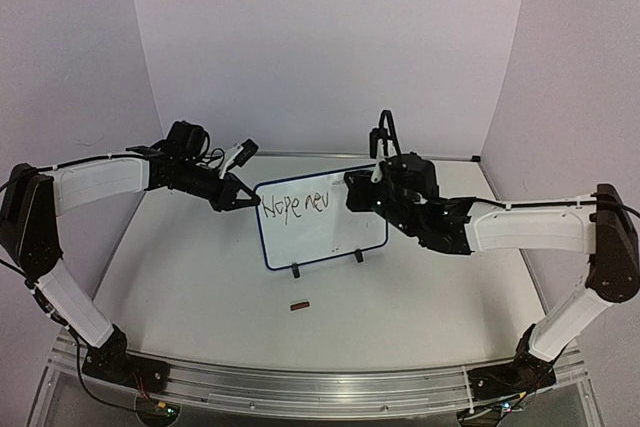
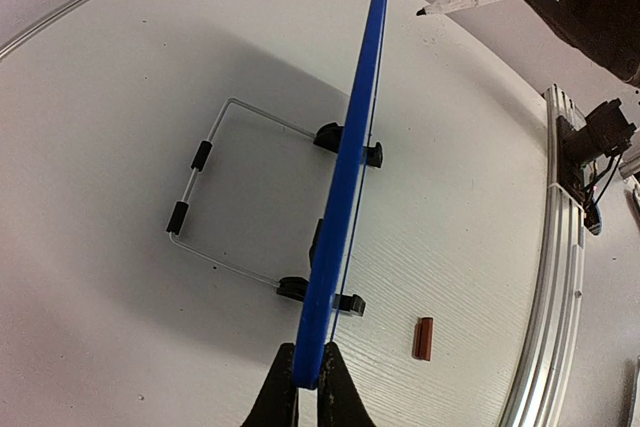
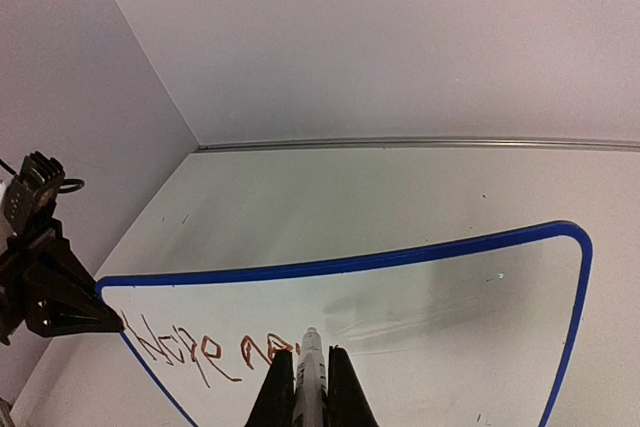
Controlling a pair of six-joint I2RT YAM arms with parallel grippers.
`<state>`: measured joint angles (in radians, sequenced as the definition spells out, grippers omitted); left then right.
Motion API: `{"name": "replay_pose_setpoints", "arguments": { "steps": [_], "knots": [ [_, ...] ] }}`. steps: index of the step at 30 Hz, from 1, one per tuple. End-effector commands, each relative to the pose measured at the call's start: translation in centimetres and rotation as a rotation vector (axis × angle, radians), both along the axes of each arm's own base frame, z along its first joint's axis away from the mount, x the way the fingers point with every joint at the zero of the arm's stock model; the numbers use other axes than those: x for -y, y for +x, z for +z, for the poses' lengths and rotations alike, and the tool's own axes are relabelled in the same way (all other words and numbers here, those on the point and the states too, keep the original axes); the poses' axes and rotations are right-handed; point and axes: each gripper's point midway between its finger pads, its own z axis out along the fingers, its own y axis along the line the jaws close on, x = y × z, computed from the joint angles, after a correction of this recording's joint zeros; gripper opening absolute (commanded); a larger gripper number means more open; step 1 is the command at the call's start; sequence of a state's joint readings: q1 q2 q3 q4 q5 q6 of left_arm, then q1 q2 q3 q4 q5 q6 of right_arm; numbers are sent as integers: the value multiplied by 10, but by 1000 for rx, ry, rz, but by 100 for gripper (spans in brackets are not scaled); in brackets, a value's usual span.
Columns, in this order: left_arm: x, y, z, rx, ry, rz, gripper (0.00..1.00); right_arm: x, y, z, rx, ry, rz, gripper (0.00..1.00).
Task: Write a sentence on the whiteboard
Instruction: Write on the whiteboard with the whiteboard marker without the cap.
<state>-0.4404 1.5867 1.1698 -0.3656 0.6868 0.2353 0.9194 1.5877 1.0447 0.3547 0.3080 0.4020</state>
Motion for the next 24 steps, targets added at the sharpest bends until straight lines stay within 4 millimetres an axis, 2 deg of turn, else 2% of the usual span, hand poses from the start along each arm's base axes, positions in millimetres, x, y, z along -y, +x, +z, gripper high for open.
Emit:
{"name": "replay_pose_setpoints", "arguments": {
  "steps": [1, 5, 9, 24],
  "knots": [
    [-4, 7, -12, 31, 60, 19, 0, 10, -5, 11, 5, 46, -11, 0],
    [-4, 7, -13, 31, 61, 17, 0, 8, 1, -6, -37, 41, -1, 0],
    [-4, 7, -12, 33, 61, 19, 0, 0, 5, -13, -51, 38, 16, 0],
    [-4, 7, -13, 32, 64, 19, 0, -6, 14, -17, -45, 24, 4, 0]
  ]
}}
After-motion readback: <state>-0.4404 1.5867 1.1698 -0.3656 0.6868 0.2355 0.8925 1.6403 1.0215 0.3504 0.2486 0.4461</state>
